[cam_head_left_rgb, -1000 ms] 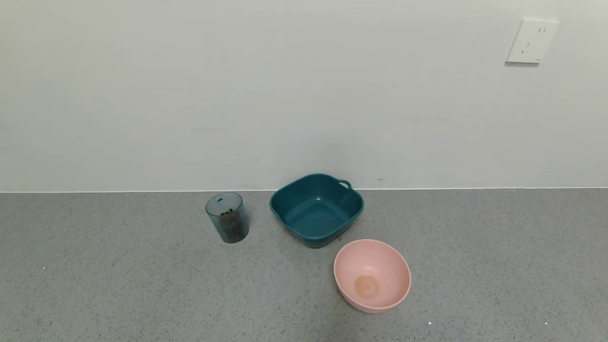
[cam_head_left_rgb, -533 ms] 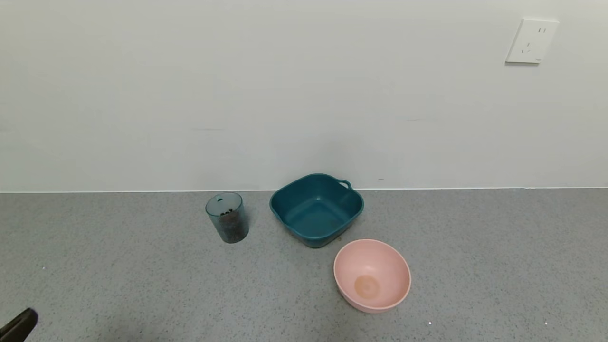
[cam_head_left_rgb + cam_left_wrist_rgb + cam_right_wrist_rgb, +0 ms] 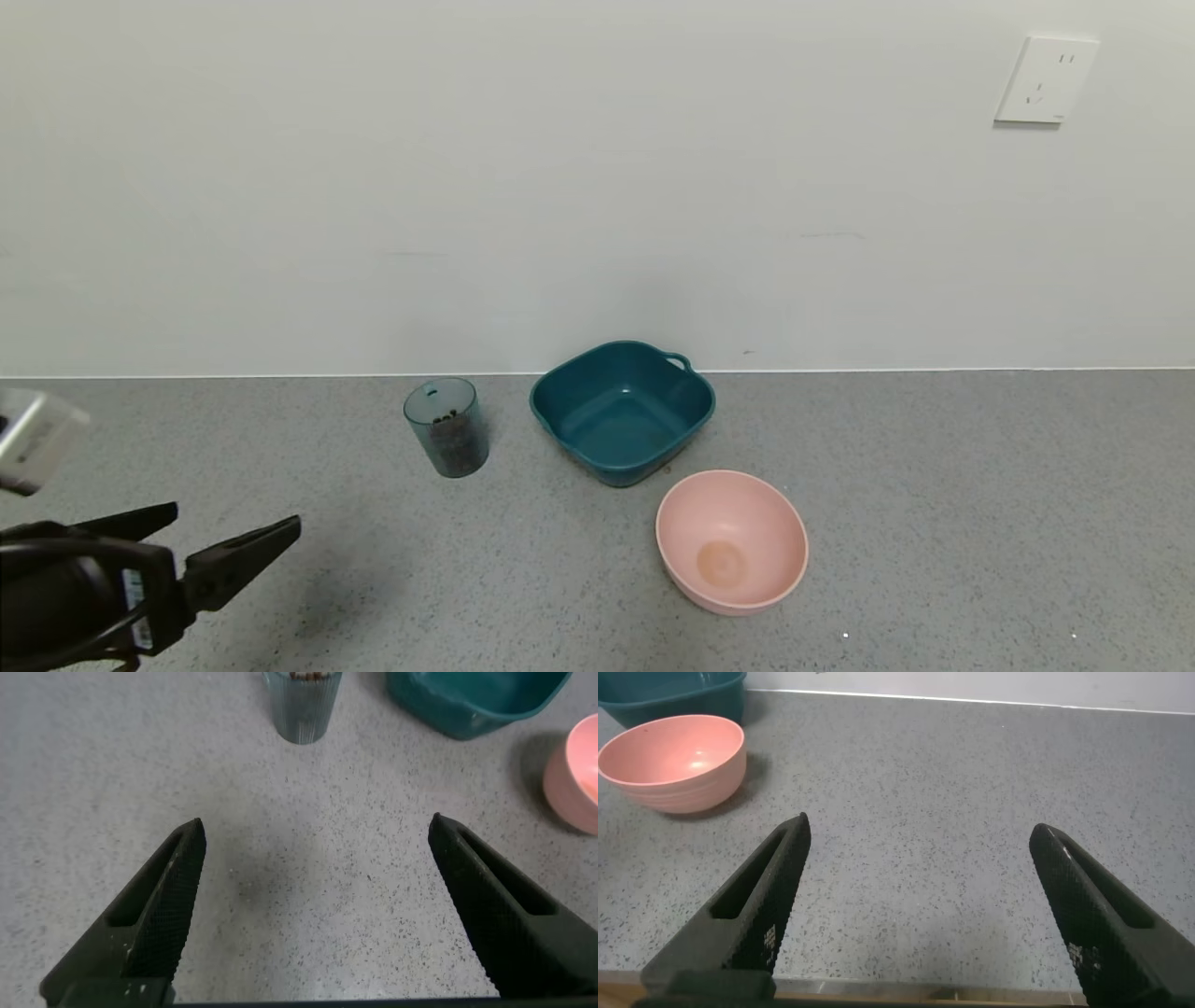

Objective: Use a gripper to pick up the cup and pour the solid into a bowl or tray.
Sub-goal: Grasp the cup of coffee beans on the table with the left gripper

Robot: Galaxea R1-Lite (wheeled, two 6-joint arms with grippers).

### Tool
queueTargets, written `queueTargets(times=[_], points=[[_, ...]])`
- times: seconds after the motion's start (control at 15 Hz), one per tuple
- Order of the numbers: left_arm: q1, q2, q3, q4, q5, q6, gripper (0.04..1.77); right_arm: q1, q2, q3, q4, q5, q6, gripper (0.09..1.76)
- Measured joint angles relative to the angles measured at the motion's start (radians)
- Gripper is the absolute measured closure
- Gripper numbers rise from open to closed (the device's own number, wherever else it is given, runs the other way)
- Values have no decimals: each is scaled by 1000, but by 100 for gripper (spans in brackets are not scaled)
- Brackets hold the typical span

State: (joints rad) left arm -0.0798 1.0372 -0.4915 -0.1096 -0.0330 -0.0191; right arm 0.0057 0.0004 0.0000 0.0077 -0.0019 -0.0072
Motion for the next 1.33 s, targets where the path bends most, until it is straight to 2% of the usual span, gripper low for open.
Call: queueTargets(times=[0.27, 0.67, 1.07, 1.33], points=[[-39, 221, 21, -154, 5, -4, 9, 0, 0, 0, 0, 0, 0, 14], [-63, 515, 68, -488, 11, -4, 9, 0, 0, 0, 0, 0, 0, 14], [-65, 797, 117, -931, 25, -2, 9, 0, 0, 0, 0, 0, 0, 14], [-68, 930, 119, -1080, 62, -3, 9, 0, 0, 0, 0, 0, 0, 14]])
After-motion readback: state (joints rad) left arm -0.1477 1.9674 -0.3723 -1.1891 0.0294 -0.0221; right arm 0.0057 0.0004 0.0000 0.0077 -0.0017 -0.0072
